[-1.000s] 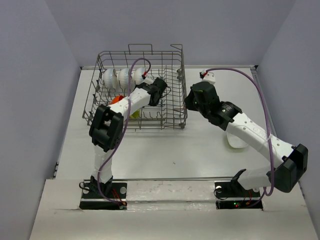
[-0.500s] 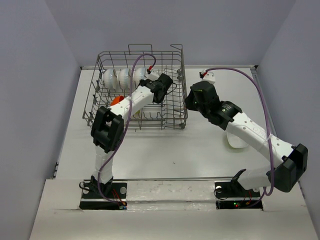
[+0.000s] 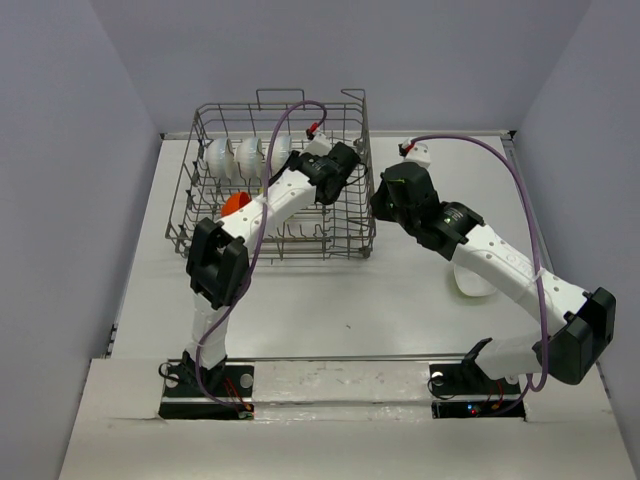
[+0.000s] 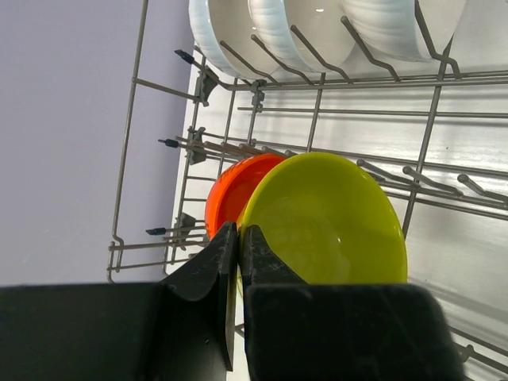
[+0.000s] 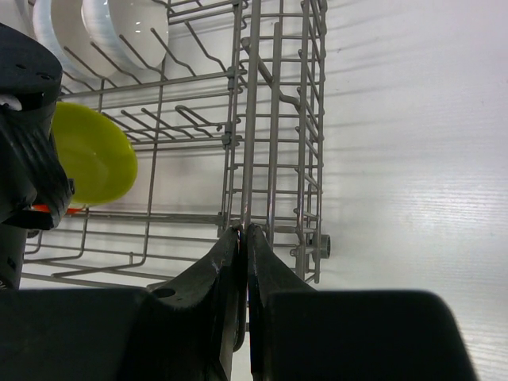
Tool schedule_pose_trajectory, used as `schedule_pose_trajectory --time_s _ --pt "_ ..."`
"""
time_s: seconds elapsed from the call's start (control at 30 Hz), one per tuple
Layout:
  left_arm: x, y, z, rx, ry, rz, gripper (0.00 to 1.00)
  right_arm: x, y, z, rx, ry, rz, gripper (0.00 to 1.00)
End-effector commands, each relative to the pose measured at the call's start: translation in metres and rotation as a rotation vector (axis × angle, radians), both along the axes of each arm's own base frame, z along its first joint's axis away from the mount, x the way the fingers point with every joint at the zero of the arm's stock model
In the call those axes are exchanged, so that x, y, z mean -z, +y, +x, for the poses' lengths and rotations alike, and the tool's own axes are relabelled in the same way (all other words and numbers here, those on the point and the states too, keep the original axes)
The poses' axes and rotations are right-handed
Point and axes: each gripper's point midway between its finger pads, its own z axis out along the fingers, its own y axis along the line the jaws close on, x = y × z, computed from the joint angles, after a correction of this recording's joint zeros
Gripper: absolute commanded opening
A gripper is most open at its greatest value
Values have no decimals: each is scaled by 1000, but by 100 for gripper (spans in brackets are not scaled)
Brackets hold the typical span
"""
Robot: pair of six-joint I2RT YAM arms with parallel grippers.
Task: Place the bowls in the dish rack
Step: Pick up the bowl from the dish rack.
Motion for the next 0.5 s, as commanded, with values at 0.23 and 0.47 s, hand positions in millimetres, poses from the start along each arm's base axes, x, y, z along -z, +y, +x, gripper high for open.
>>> schedule_pose_trajectory --time_s 0.23,0.47 --pt "-59 3 -8 -27 -143 -19 0 2 6 -2 -21 15 -29 8" --pt "-78 0 -11 -20 -174 -31 0 -2 5 -2 -17 8 -23 9"
